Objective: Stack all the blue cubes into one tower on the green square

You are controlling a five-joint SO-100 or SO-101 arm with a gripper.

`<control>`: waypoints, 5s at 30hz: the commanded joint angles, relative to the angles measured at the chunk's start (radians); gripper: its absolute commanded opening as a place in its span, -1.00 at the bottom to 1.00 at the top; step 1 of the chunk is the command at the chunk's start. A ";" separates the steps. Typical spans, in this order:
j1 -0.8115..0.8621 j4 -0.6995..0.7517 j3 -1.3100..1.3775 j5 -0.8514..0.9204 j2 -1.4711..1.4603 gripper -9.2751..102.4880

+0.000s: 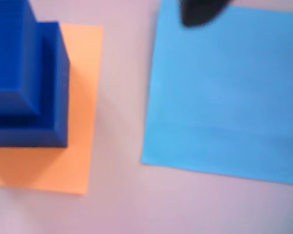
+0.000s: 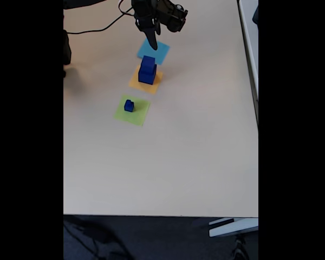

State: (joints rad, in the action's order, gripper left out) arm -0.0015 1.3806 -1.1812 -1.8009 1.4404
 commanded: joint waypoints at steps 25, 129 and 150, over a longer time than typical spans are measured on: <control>0.054 -0.126 -0.209 0.044 0.043 -0.16; -0.201 -0.385 -0.150 -0.374 -0.239 -0.70; -0.222 -0.359 -0.094 -0.394 -0.264 -0.43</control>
State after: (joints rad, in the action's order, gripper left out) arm -0.2163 1.0140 -1.3376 -2.1905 1.1014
